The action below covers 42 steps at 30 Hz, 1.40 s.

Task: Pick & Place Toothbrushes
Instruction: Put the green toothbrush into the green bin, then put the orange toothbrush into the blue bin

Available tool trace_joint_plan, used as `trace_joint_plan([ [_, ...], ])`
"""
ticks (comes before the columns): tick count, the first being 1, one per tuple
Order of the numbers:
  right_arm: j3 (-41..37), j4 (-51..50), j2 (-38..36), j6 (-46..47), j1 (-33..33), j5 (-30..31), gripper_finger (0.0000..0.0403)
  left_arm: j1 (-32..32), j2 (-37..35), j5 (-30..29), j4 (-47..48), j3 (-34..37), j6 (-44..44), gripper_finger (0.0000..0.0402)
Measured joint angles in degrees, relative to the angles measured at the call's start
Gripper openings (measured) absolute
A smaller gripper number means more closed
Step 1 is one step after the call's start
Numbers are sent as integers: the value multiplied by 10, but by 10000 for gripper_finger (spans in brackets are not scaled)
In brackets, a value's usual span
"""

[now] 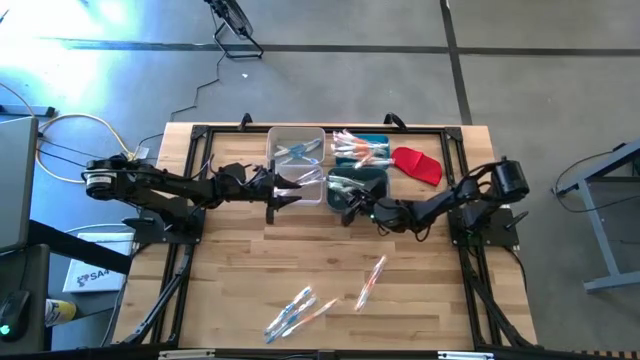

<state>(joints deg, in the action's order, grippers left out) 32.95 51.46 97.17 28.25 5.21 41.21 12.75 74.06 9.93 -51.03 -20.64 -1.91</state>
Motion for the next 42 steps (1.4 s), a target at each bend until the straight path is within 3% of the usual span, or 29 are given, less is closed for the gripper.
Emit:
trace_joint_plan([
  [7,1,-52,-31,-3,17,99,135,0,0,0,6,0,0,157],
  [17,0,-127,-63,-68,19,253,84,0,0,0,7,0,-1,157],
  [25,0,-126,-75,-159,28,358,57,0,0,0,18,0,-3,157],
  [29,0,-105,-85,-209,40,338,55,0,0,1,19,0,-3,157],
  [42,0,-118,-172,-260,101,83,55,0,0,1,20,0,-3,157],
])
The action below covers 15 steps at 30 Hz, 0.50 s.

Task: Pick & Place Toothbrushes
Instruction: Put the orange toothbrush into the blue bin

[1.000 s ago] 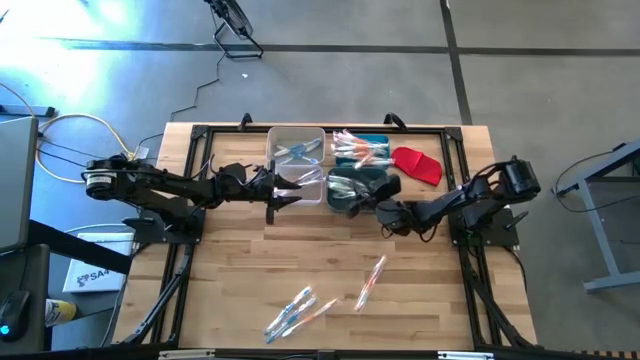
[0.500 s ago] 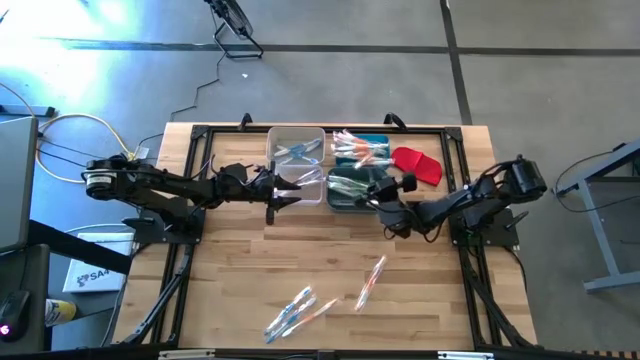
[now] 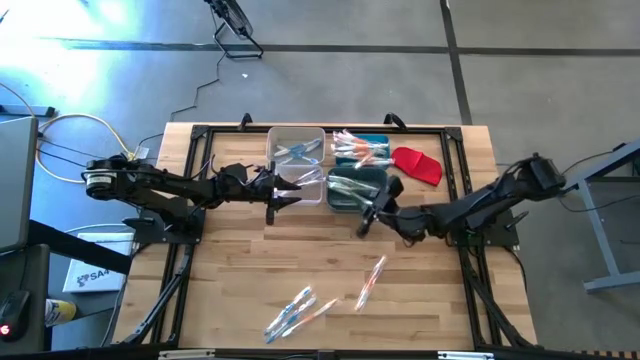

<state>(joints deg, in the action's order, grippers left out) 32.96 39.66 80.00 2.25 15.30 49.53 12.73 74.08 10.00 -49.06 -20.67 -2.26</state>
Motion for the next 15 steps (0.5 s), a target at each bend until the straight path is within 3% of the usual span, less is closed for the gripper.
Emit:
trace_joint_plan([
  [7,0,-99,-71,-37,31,-120,55,0,0,0,5,0,0,157],
  [15,0,-250,-128,-19,58,-188,55,0,0,0,13,0,0,157],
])
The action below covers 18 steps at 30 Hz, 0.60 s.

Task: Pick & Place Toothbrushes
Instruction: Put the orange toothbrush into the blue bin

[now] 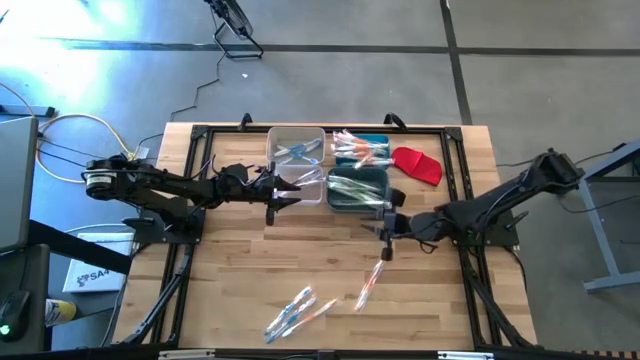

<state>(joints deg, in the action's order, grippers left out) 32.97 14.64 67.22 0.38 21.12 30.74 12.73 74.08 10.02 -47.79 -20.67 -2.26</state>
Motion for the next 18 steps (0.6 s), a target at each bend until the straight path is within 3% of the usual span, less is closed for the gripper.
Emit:
trace_joint_plan([
  [6,0,-65,-3,53,16,-28,59,0,0,0,0,0,0,157],
  [12,0,-134,-3,120,41,-31,98,0,0,0,0,0,0,157],
  [18,0,-232,-3,207,56,-111,134,0,0,0,0,0,-7,157],
])
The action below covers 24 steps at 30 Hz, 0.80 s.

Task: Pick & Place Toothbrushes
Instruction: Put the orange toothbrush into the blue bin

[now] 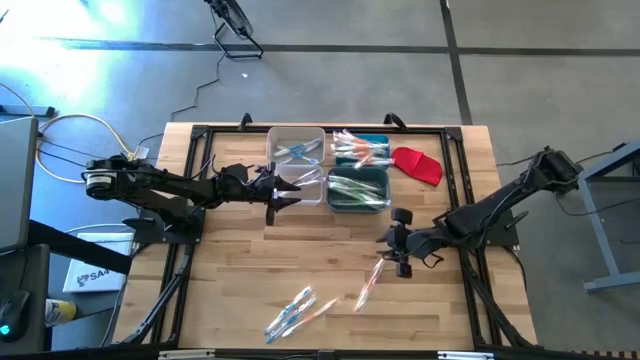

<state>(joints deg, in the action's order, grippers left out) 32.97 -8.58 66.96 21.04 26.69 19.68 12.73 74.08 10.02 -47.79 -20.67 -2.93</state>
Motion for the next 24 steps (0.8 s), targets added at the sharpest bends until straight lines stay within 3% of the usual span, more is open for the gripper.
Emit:
trace_joint_plan([
  [4,0,-37,0,44,0,-20,138,0,0,0,0,0,-26,157],
  [16,0,-34,55,-23,-1,-21,161,0,0,0,0,0,-37,157],
  [24,0,-6,125,-29,-1,-93,183,0,0,0,0,0,-36,157],
])
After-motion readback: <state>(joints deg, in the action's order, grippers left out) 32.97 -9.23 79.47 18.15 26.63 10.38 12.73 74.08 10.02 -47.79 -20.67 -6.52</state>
